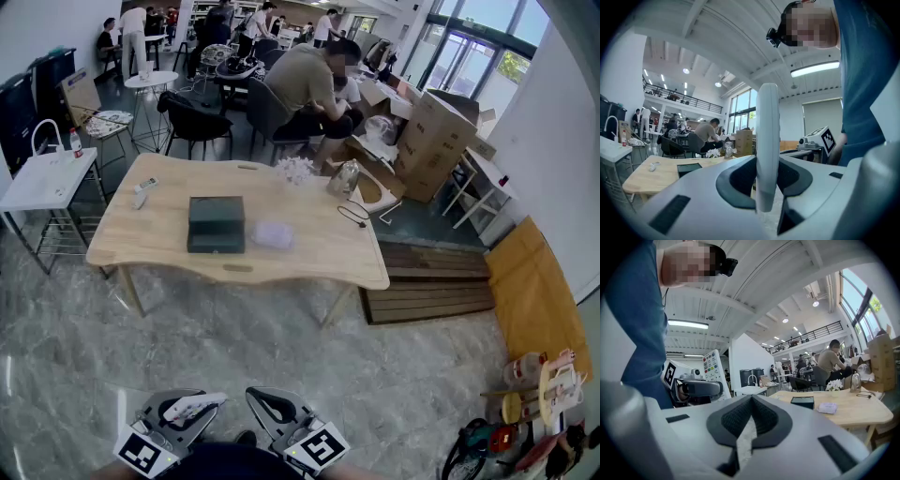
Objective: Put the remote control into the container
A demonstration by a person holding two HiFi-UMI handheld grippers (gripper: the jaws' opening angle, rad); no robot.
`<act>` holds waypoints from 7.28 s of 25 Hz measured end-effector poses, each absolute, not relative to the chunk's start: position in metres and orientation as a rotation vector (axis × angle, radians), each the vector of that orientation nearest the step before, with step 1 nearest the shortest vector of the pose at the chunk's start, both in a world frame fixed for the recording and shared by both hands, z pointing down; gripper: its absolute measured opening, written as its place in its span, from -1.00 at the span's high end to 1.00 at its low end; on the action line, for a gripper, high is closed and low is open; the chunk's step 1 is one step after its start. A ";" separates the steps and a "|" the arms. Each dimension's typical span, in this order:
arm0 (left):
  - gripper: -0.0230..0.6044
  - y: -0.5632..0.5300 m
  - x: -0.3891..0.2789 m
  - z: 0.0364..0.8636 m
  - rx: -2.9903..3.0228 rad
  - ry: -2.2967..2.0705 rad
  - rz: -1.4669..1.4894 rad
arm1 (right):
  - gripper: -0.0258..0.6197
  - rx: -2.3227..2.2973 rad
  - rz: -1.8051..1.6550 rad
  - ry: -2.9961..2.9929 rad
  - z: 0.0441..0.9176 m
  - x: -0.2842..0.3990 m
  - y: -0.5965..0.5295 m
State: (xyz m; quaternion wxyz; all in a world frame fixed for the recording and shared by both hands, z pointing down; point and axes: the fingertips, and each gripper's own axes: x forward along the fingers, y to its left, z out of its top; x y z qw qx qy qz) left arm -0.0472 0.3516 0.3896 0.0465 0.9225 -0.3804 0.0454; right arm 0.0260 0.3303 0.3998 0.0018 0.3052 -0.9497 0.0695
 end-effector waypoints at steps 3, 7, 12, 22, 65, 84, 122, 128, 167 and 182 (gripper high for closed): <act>0.18 0.352 -0.053 0.388 2.820 -1.161 0.133 | 0.87 0.969 0.230 -2.981 0.399 0.023 0.330; 0.18 0.352 -0.056 0.390 2.810 -1.165 0.135 | 0.87 0.965 0.233 -2.980 0.402 0.021 0.330; 0.18 0.349 -0.056 0.393 2.807 -1.170 0.132 | 0.87 0.947 0.247 -2.995 0.404 0.019 0.329; 0.18 0.337 -0.035 0.404 2.755 -1.220 0.155 | 0.86 0.924 0.377 -3.015 0.425 0.038 0.315; 0.18 -0.027 -0.171 0.437 2.814 -1.031 0.113 | 0.86 1.156 0.410 -2.834 0.455 -0.079 -0.020; 0.18 -0.150 -0.116 0.505 2.618 -1.278 0.477 | 0.86 1.044 0.489 -2.929 0.475 0.032 -0.105; 0.18 -0.311 -0.106 0.778 2.194 -0.110 2.036 | 0.86 1.549 0.623 -2.548 0.514 0.079 -0.130; 0.18 -0.303 -0.110 0.797 2.116 -0.006 2.060 | 0.86 1.516 0.610 -2.561 0.521 0.078 -0.130; -0.01 -0.324 -0.091 0.796 2.307 -0.070 1.942 | 0.86 1.318 0.522 -2.633 0.514 0.049 -0.155; 0.00 -0.250 -0.075 0.614 2.795 -0.647 1.203 | 0.86 1.163 0.389 -2.740 0.477 0.025 -0.151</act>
